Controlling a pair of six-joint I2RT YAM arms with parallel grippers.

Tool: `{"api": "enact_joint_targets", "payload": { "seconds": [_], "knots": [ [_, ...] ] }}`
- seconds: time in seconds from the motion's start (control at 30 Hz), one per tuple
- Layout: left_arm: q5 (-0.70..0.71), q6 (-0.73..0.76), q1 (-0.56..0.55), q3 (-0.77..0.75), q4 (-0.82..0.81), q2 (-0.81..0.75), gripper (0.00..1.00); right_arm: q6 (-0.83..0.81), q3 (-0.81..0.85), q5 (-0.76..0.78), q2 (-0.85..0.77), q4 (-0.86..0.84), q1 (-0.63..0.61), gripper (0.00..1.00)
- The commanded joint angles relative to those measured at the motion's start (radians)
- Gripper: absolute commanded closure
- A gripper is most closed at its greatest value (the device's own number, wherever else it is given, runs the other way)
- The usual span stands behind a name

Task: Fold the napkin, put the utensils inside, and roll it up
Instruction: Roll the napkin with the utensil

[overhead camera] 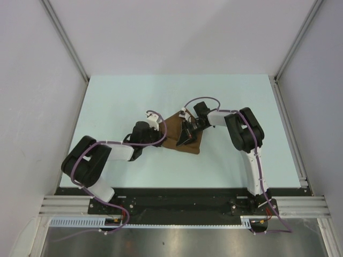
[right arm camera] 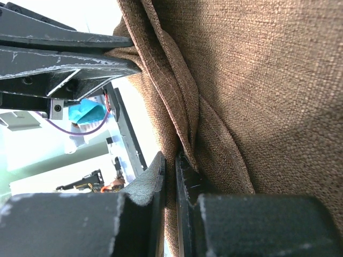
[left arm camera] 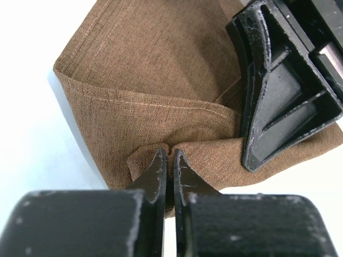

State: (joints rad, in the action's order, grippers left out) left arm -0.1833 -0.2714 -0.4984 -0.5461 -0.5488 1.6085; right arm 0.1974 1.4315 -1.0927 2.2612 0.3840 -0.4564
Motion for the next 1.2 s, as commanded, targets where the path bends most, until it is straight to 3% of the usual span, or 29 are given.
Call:
{"api": "enact_joint_targets", "payload": {
  "seconds": [0.0, 0.23, 0.33, 0.77, 1.17],
  "knots": [
    [0.09, -0.012, -0.002, -0.015, 0.147, 0.047, 1.0, 0.002, 0.015, 0.119, -0.02, -0.072, 0.019, 0.93],
    [0.136, -0.066, -0.002, -0.037, 0.228, 0.047, 1.0, 0.001, -0.02, 0.137, -0.193, -0.102, 0.027, 0.53],
    [0.14, -0.086, -0.002, -0.031, 0.237, 0.042, 1.0, -0.027, -0.04, 0.155, -0.247, -0.114, 0.032, 0.46],
    [0.148, -0.111, -0.002, -0.043, 0.262, 0.03, 1.0, -0.122, -0.345, 0.356, -0.537, -0.192, 0.01, 0.43],
    [0.146, -0.111, 0.0, -0.064, 0.283, 0.025, 1.0, -0.194, -0.385, 0.505, -0.513, -0.175, -0.061, 0.43]
  ]
}}
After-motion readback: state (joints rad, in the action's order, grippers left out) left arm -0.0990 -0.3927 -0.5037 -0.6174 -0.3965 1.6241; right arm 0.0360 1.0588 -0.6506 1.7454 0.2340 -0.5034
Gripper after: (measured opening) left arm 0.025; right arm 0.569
